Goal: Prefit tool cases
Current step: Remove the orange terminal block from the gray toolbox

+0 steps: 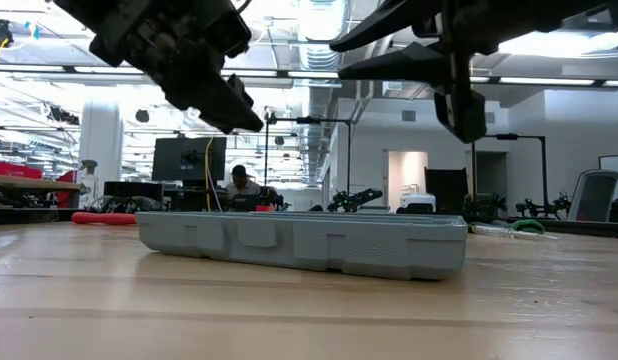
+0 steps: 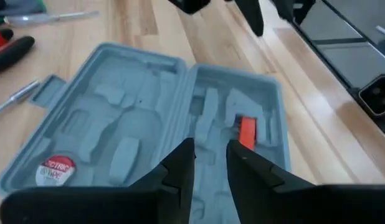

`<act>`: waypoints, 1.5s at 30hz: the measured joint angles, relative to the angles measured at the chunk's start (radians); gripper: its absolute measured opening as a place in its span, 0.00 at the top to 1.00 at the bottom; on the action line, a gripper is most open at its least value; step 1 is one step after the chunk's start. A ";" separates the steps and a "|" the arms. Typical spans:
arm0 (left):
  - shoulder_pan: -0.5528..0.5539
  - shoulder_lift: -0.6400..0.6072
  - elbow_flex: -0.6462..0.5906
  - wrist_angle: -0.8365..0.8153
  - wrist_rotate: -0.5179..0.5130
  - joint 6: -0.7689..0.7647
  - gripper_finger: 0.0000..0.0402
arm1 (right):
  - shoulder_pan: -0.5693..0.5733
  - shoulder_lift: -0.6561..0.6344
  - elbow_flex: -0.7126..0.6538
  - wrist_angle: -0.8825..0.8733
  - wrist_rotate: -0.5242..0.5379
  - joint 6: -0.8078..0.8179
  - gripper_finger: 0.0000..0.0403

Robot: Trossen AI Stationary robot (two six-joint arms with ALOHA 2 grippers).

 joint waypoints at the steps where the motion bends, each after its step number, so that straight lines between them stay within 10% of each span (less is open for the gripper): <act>1: 0.005 0.000 0.000 -0.009 0.000 0.001 0.79 | -0.006 0.000 0.000 0.000 -0.002 0.000 0.78; 23: 0.007 0.000 0.000 -0.173 0.019 0.092 0.79 | -0.058 0.000 0.010 -0.112 -0.224 -0.008 0.78; 28: 0.010 0.000 0.000 -0.173 0.016 0.090 0.79 | -0.073 0.000 0.115 -0.364 -0.311 -0.053 0.78; 45: -0.066 0.094 0.000 -0.154 0.047 0.058 0.79 | -0.036 0.025 0.215 -0.514 -0.259 -0.119 0.78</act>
